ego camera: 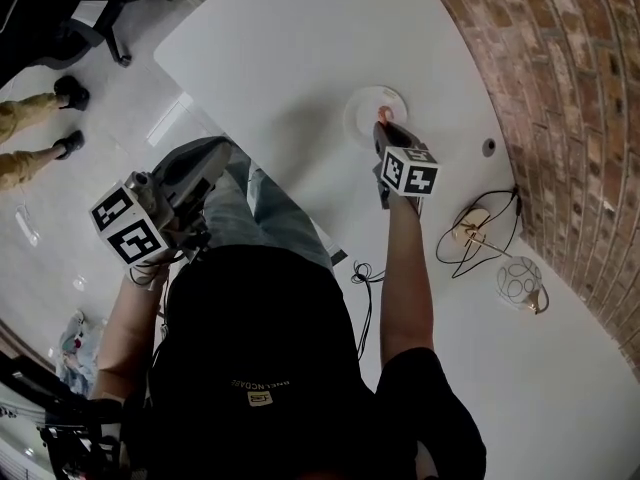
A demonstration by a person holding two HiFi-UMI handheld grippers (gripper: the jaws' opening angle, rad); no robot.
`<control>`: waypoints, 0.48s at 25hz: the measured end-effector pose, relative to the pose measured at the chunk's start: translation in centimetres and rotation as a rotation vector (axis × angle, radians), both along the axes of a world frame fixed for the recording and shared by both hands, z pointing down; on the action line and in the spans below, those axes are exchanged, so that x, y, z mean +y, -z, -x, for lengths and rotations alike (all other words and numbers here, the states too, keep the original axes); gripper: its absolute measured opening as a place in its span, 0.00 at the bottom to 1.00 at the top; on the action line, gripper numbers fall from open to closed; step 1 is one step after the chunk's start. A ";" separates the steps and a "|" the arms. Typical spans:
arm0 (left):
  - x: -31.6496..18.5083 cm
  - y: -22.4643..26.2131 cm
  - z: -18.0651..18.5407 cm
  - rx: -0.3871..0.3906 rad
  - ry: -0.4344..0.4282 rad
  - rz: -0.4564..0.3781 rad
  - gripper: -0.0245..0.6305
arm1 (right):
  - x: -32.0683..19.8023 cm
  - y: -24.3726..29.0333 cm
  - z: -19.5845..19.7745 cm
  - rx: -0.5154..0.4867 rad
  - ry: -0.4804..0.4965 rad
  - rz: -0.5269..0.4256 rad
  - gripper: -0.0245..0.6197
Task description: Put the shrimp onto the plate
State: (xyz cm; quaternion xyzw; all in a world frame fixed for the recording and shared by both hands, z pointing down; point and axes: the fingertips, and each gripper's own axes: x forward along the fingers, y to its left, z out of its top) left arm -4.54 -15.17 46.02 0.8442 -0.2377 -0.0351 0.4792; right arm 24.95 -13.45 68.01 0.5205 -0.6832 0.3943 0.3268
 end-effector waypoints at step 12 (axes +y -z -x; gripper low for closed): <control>0.4 -0.4 1.0 -0.007 0.035 0.022 0.04 | -0.1 -1.9 0.2 0.030 0.037 0.080 0.10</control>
